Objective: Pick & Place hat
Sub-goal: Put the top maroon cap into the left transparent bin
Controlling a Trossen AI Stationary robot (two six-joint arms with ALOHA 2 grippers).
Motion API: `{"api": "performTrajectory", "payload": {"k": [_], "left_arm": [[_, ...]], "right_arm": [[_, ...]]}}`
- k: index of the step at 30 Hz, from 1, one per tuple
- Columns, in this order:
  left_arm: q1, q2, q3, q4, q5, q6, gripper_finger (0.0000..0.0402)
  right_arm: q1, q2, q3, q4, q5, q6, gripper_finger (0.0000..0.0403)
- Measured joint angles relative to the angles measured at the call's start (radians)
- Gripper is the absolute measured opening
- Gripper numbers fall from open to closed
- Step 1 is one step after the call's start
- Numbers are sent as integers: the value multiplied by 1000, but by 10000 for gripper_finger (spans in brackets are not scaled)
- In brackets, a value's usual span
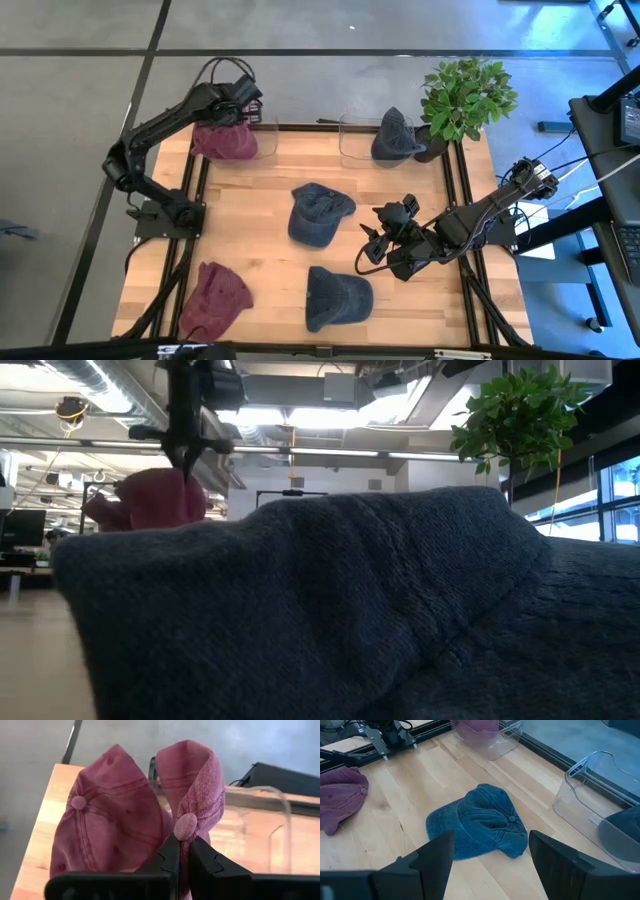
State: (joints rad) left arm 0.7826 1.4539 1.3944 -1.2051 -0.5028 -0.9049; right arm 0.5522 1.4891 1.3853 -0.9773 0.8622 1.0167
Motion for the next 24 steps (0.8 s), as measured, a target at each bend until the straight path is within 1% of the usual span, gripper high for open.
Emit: {"api": "performTrajectory", "payload": {"k": [6, 8, 12, 18, 24], "left_arm": [[0, 37, -42, 12, -6, -17, 20], [-1, 39, -50, 12, -14, -15, 27], [-1, 37, -52, 12, -27, 51, 38], [15, 28, -52, 11, -29, 27, 51], [35, 28, -52, 9, 13, 28, 84]], "right_arm": [[0, 0, 0, 0, 0, 0, 257], [0, 0, 0, 0, 0, -1, 257], [0, 0, 0, 0, 0, -2, 257], [0, 0, 0, 0, -1, -2, 257], [0, 0, 0, 0, -1, -5, 257]]}}
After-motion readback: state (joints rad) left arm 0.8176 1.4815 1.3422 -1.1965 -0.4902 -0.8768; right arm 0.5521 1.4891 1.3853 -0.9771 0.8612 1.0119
